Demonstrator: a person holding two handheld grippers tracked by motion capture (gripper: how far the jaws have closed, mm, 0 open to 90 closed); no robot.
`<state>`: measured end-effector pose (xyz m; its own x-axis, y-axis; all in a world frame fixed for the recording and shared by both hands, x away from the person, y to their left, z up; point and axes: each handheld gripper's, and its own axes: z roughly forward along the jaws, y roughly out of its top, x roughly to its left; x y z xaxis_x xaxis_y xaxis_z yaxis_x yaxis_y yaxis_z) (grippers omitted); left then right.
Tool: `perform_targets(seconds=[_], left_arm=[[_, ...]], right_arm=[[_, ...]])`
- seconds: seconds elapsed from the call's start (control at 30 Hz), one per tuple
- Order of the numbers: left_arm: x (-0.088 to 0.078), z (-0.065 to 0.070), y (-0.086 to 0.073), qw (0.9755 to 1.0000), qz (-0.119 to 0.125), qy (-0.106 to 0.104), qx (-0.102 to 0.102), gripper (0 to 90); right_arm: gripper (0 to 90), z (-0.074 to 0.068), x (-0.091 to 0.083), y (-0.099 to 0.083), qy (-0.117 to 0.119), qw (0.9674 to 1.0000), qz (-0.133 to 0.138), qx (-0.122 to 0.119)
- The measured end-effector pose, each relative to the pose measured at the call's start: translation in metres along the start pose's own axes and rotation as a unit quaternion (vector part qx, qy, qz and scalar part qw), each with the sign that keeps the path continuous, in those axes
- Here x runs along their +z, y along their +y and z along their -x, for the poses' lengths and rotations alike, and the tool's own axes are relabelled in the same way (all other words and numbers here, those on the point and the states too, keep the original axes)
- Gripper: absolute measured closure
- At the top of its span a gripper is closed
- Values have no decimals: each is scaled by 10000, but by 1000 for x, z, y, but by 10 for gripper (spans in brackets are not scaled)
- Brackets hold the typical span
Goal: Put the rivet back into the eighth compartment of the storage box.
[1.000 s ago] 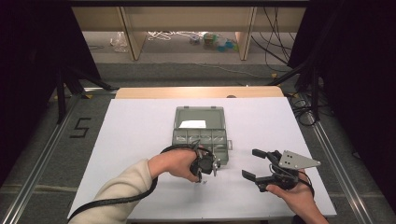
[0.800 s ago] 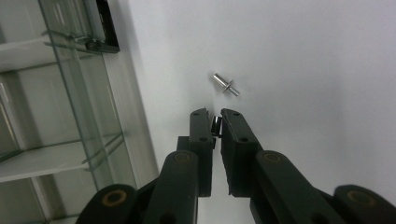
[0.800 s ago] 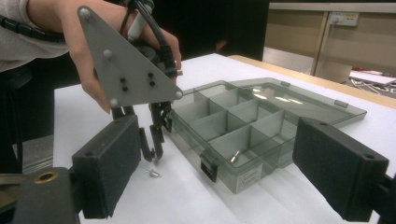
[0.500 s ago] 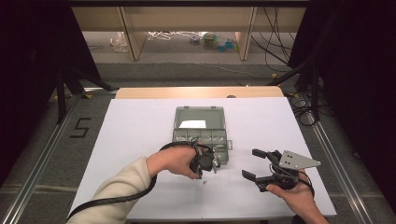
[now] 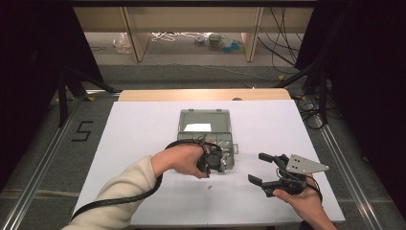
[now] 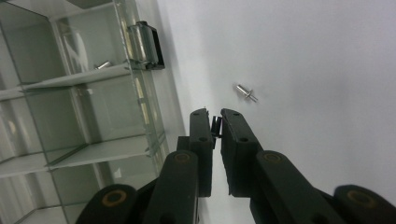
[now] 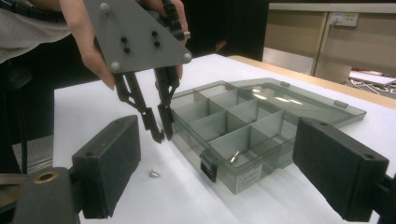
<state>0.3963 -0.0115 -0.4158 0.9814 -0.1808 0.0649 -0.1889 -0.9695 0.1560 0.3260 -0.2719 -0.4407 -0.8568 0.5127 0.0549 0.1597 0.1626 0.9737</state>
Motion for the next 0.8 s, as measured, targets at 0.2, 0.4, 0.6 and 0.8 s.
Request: perform_targets(seconds=[0.2, 0.4, 0.6, 0.8], left_arm=[[-6, -5, 4, 10000, 36, 91, 14, 826], [-13, -13, 9, 9998, 79, 180, 27, 826], [-22, -24, 17, 9988, 232, 442, 3, 826], [-23, -36, 26, 9973, 361, 640, -28, 826]], right_arm=[[162, 0, 0, 0, -5, 10000, 22, -10], [162, 0, 0, 0, -1, 10000, 2, 0], [162, -2, -1, 0, 30, 9999, -82, 139], [162, 0, 0, 0, -2, 10000, 24, 17]])
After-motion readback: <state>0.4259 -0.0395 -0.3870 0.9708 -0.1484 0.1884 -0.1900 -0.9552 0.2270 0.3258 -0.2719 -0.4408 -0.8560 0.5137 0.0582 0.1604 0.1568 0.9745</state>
